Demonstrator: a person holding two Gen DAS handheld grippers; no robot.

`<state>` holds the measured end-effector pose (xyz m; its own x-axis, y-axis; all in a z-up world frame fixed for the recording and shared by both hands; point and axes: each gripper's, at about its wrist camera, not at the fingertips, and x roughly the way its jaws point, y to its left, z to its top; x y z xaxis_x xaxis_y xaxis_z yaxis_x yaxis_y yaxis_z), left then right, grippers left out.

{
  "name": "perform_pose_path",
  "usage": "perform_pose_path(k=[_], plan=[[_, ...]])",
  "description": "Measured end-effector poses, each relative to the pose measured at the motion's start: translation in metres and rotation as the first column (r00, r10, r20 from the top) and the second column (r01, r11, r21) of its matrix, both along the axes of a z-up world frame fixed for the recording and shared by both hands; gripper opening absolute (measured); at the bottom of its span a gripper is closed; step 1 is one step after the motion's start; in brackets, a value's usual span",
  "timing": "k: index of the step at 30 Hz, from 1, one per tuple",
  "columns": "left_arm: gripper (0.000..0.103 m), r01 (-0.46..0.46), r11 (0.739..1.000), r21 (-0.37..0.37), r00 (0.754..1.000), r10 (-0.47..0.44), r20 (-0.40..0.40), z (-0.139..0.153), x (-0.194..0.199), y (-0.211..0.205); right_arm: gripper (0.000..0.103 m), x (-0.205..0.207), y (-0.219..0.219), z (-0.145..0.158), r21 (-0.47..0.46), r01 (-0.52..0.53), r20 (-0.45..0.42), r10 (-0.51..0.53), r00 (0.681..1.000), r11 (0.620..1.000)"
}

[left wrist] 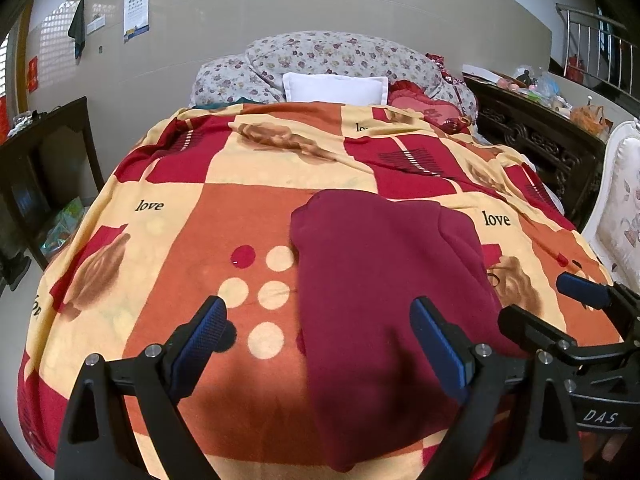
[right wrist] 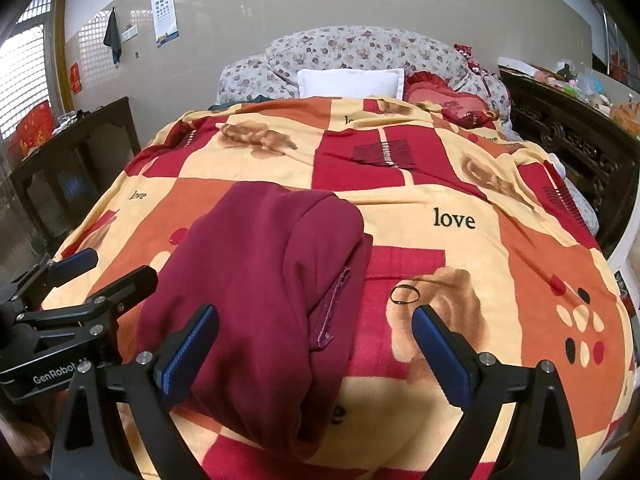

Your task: Fold small clothes

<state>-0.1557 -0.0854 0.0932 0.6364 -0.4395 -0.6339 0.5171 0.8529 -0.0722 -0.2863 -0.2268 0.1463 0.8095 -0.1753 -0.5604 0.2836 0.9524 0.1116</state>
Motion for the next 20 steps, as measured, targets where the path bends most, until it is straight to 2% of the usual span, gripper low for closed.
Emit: perform_pose_path(k=[15, 20], plan=[[0.092, 0.023, 1.000, -0.012, 1.000, -0.023, 0.015, -0.0055, -0.0005, 0.0004, 0.099, 0.0010, -0.0010, -0.0034, 0.016, -0.007, -0.009, 0.007, 1.000, 1.000], [0.092, 0.020, 1.000, 0.010, 1.000, -0.020, 0.021, -0.0065, -0.0010, -0.0032, 0.099, 0.0022, -0.0034, -0.0057, 0.023, -0.009, -0.017, 0.010, 1.000, 1.000]])
